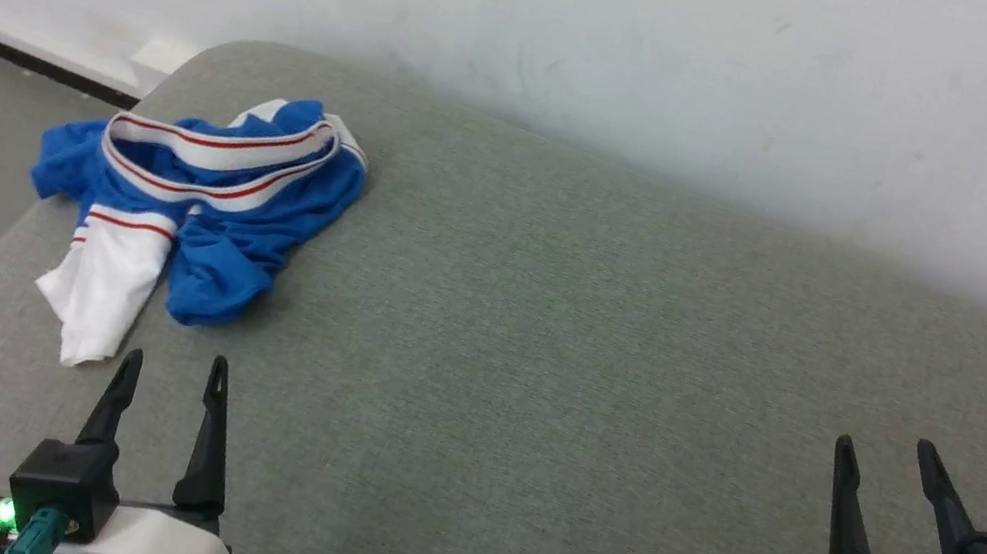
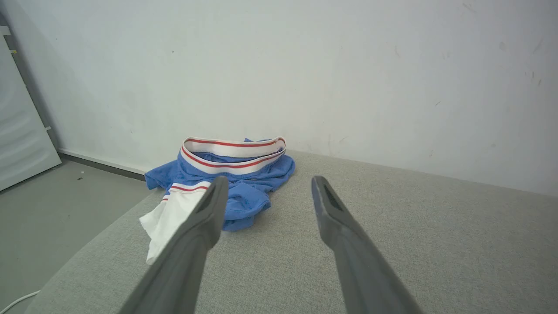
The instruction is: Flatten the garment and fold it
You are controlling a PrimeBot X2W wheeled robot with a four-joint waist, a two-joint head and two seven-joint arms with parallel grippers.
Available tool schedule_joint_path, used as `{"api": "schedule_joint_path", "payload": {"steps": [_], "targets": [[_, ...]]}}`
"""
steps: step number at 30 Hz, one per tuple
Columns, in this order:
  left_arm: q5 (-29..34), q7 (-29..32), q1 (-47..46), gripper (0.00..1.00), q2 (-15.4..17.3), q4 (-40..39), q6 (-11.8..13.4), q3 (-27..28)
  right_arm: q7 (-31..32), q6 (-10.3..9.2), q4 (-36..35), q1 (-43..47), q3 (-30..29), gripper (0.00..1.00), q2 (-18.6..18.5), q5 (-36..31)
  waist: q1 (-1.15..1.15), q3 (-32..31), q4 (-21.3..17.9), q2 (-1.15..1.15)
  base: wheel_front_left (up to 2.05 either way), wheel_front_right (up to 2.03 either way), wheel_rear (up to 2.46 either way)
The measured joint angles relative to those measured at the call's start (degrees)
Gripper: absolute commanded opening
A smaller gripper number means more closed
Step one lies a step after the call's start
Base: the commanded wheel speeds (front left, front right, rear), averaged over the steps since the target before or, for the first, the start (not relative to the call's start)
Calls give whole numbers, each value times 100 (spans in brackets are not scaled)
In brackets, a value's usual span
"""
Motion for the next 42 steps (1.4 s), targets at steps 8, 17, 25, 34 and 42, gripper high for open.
{"api": "schedule_joint_path", "payload": {"steps": [8,17,25,34,42], "targets": [[-33,-100,72,100,1,-11,33,-4,-98,0,89,58,88,100,2,-9,0,-22,402,0,0,0,0],[-126,-201,175,100,0,-23,41,-13,-192,0,147,105,148,100,2,-9,0,-70,852,0,0,0,0],[-132,-300,294,100,1,-36,88,-44,-250,0,186,182,151,100,2,-8,0,-142,1167,0,0,0,0],[-188,-402,433,100,9,-80,118,-46,-354,0,220,277,134,100,3,12,0,-210,1441,0,0,0,0],[-246,-502,521,100,18,-114,143,-46,-450,0,265,303,90,100,3,43,0,-253,1646,0,0,0,0]]}}
